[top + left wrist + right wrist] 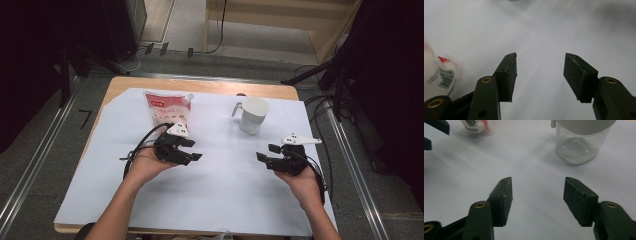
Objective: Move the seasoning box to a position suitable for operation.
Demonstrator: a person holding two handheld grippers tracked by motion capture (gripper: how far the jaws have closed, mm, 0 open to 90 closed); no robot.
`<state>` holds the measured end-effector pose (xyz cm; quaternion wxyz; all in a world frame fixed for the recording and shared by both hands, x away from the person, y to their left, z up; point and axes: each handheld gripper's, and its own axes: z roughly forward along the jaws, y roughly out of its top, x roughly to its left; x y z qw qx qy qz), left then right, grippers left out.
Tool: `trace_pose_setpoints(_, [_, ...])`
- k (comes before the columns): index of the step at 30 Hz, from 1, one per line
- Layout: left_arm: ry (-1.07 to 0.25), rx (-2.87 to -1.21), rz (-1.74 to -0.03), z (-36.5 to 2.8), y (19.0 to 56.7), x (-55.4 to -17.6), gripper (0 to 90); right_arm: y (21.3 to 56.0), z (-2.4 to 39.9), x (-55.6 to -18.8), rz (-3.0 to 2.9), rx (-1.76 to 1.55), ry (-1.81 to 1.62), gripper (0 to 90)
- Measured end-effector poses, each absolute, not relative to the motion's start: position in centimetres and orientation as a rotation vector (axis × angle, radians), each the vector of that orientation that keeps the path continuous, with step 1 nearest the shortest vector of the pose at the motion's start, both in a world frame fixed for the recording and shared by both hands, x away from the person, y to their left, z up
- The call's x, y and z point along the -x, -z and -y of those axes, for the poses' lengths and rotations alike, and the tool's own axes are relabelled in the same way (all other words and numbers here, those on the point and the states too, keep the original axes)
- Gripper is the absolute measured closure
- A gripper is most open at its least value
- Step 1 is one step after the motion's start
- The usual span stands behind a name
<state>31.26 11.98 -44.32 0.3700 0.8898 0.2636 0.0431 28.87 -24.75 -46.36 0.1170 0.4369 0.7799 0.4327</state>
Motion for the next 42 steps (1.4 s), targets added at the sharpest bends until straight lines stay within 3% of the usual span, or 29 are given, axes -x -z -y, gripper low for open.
trace_pose_setpoints(5, [-0.118,-2.271,-0.669,-12.1,44.0,-31.0,44.8,46.1,24.4,-28.7,-2.276,-1.264,-1.236,48.9])
trace_pose_setpoints(10, [-0.104,-2.234,-0.673,-12.0,43.8,-30.9,51.0,46.2,23.9,-28.5,-2.311,-1.217,-1.246,59.3])
trace_pose_setpoints(14, [-0.111,-2.242,-0.664,-12.1,44.0,-31.1,51.2,46.4,23.6,-28.5,-2.323,-1.215,-1.263,59.7])
trace_pose_setpoints(18, [-0.034,-2.171,-0.772,-12.9,44.1,-31.2,53.6,46.6,23.5,-28.5,-2.328,-1.193,-1.264,60.8])
trace_pose_setpoints(20, [-0.061,-2.176,-0.779,-13.0,44.1,-31.3,51.2,46.6,23.5,-28.5,-2.334,-1.2,-1.262,61.3])
trace_pose_setpoints(27, [-0.114,-2.202,-0.735,-13.0,44.1,-31.0,47.1,46.4,23.7,-28.5,-2.322,-1.192,-1.271,57.5])
trace_pose_setpoints(33, [-0.086,-2.215,-0.728,-12.8,43.7,-31.1,39.8,46.4,23.9,-28.6,-2.291,-1.171,-1.226,45.8])
trace_pose_setpoints(42, [-0.067,-2.223,-0.702,-12.6,43.5,-31.0,35.2,46.2,24.0,-28.8,-2.265,-1.189,-1.24,41.7])
